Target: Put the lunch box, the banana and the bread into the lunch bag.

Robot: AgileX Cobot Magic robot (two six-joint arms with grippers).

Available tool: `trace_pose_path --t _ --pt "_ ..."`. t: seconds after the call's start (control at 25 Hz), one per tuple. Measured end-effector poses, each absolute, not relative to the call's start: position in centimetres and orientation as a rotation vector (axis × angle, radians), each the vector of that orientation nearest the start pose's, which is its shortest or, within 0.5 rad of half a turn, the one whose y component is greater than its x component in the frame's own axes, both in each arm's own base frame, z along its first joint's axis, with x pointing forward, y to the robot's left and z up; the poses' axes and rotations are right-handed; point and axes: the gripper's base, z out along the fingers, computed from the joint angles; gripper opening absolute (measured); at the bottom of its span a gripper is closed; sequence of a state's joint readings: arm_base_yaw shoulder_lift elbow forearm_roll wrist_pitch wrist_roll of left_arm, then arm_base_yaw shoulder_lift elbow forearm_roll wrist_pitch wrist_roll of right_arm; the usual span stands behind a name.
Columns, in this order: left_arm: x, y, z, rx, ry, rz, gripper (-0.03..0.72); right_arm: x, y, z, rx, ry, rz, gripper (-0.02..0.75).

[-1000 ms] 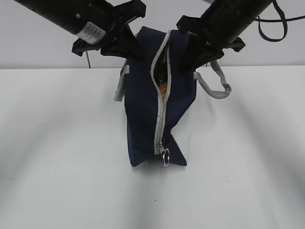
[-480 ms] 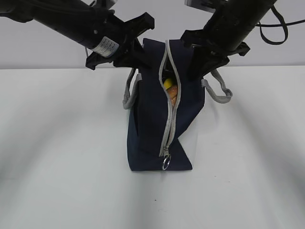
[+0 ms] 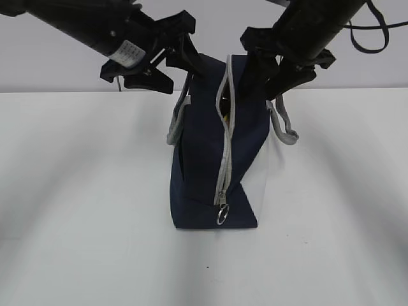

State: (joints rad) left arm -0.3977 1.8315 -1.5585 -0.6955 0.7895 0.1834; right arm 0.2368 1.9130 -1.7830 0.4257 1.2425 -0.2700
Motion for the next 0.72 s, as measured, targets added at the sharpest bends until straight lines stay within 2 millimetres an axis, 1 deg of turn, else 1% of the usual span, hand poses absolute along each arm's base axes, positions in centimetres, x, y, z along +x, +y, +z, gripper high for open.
trace_pose_path --t 0.16,0.28,0.4,0.48,0.56,0.6,0.72 --pt "35.5 -19.1 32.1 0.355 2.448 -0.843 0.522 37.7 12.8 33.2 -0.581 2.676 0.590 0.417" --pt "34.5 -18.5 33.4 0.426 2.447 -0.780 0.522 36.4 12.5 34.1 -0.577 2.664 0.590 0.417" --pt "33.4 -18.0 33.9 0.496 2.492 -0.744 0.522 34.7 12.1 34.3 -0.569 2.670 0.591 0.417" --pt "33.0 -17.9 33.9 0.524 2.521 -0.735 0.516 33.5 11.7 33.9 -0.549 2.668 0.587 0.417" --pt "32.8 -17.8 33.9 0.539 2.537 -0.733 0.510 32.0 11.3 33.8 -0.528 2.652 0.577 0.417" --pt "32.7 -17.8 33.9 0.543 2.543 -0.732 0.508 31.2 11.0 33.3 -0.520 2.649 0.572 0.417" --pt "32.6 -17.7 34.0 0.552 2.543 -0.730 0.508 28.5 10.2 32.9 -0.504 2.603 0.547 0.417"
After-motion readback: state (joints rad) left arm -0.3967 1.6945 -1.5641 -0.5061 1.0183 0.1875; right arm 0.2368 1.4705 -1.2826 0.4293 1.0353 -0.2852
